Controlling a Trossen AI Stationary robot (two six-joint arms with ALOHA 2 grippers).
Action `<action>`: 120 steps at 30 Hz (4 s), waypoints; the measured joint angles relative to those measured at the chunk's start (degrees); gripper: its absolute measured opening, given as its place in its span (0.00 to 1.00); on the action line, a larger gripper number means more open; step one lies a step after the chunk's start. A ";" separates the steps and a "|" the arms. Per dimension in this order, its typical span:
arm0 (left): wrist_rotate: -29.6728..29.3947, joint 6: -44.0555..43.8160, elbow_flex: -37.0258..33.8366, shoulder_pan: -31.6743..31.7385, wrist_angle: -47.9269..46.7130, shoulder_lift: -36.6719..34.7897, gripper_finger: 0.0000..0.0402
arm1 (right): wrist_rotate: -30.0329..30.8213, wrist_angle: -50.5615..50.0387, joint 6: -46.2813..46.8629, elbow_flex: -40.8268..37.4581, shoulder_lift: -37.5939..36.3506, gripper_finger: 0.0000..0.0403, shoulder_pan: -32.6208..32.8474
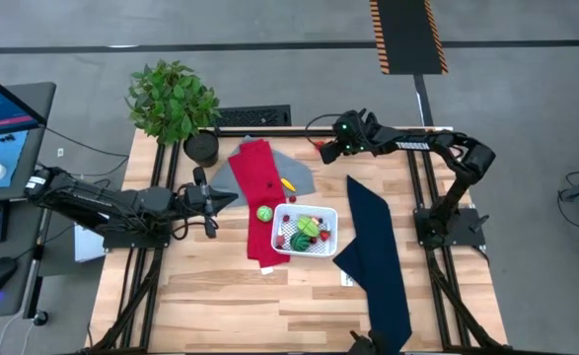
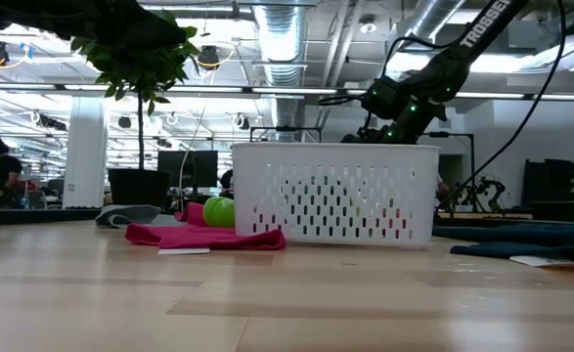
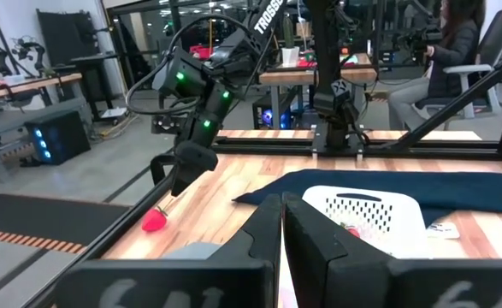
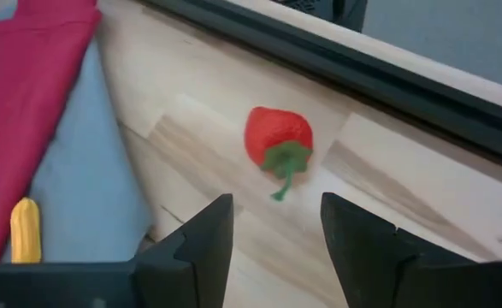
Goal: Pick and placing Produce into tupperware
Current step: Put the strawberry into the white bin
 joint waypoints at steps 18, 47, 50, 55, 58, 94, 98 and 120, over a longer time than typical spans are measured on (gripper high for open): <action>-0.06 -0.06 0.02 0.00 0.24 0.00 0.02 | -5.07 -1.36 3.39 0.00 0.00 0.46 -1.04; 3.20 -1.84 0.04 -0.48 -0.29 -0.02 0.02 | -18.26 -14.25 17.85 8.89 3.91 0.45 -6.32; 3.20 -1.86 0.04 -0.48 -0.45 -0.02 0.02 | -15.99 -16.64 17.88 8.92 3.91 0.45 -6.95; 3.17 -1.86 0.04 -0.48 -1.25 -0.02 0.02 | -12.03 -16.57 11.59 8.92 3.90 0.44 -5.35; 3.20 -1.95 0.04 -0.48 -1.55 -0.02 0.02 | -7.13 -15.71 7.42 8.92 3.85 0.43 -2.07; 8.99 -4.57 0.04 -0.52 -3.94 0.00 0.02 | 49.21 17.97 4.67 -8.04 1.33 0.35 36.93; 9.64 -4.59 0.04 -0.52 -3.44 -0.02 0.02 | 51.13 36.36 2.75 -16.71 1.33 0.36 38.58; 9.71 -5.13 0.04 -0.52 -4.11 -0.02 0.02 | 55.49 40.54 4.72 -22.05 -6.71 0.34 38.91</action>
